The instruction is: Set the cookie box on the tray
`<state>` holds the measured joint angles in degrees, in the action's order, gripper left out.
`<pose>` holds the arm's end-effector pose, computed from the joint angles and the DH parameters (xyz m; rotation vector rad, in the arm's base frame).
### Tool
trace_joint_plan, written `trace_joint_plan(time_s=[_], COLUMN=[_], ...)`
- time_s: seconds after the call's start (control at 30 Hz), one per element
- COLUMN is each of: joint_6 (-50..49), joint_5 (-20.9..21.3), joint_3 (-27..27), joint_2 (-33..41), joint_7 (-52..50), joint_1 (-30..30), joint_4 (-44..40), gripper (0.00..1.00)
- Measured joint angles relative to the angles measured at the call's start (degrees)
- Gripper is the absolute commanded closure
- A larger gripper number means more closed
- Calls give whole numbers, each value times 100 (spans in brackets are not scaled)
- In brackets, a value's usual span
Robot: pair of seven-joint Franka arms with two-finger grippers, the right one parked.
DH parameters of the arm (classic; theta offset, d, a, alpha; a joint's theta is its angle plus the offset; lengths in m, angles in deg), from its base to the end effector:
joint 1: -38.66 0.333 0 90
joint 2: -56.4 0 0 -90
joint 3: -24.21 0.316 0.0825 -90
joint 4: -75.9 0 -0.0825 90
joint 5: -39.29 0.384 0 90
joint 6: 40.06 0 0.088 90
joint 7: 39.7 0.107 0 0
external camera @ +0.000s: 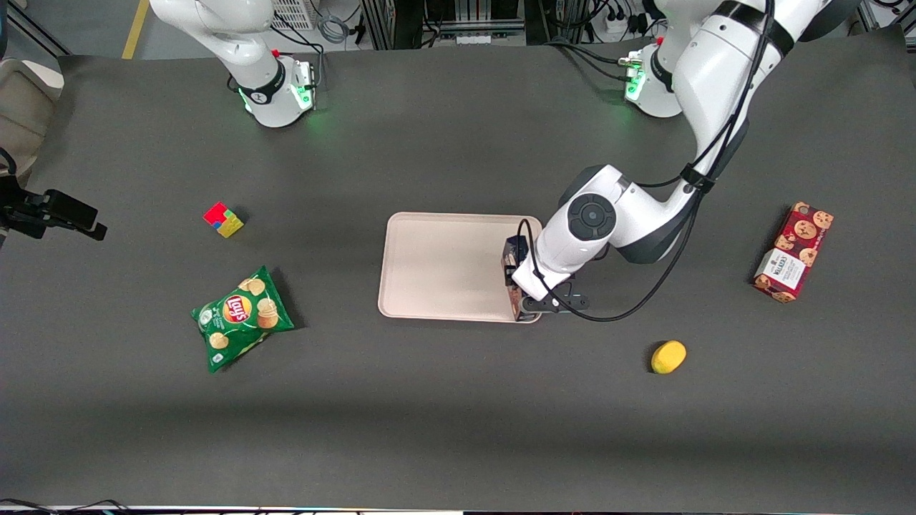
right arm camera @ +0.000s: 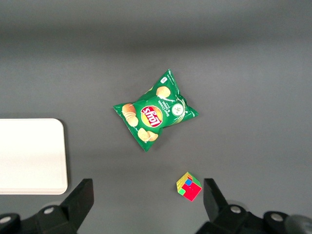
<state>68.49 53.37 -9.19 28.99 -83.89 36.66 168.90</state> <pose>0.5690 -0.3265 0.3713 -3.0791 -0.1482 0.1762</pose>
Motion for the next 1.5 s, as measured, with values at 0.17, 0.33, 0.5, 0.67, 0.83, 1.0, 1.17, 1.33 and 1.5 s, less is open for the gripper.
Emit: trace_joint_plan(time_s=[0.17, 0.33, 0.5, 0.67, 0.83, 1.0, 1.17, 1.33, 1.5], joint_6=[-1535, -2451, -3222, -3659, -4007, -4018, -3200, -2338, -2040], joint_5=[-71, -91, -265, -439, -612, -740, -946, -980, -1001], joint_3=[62, 288, 735, 1322, 2076, 2825, 3254, 3325, 3446], joint_2=[522, 899, 1164, 1503, 2013, 2624, 3477, 4338, 4788], joint_7=[-7, 350, 1135, 1932, 3010, 4042, 4433, 4452, 4454], joint_1=[36, 64, 81, 91, 93, 101, 121, 118, 119], joint_4=[-809, -1405, -1898, -2204, -2221, -1807, -517, 1008, 1750], gripper=[0, 0, 0, 0, 0, 0, 0, 0, 0])
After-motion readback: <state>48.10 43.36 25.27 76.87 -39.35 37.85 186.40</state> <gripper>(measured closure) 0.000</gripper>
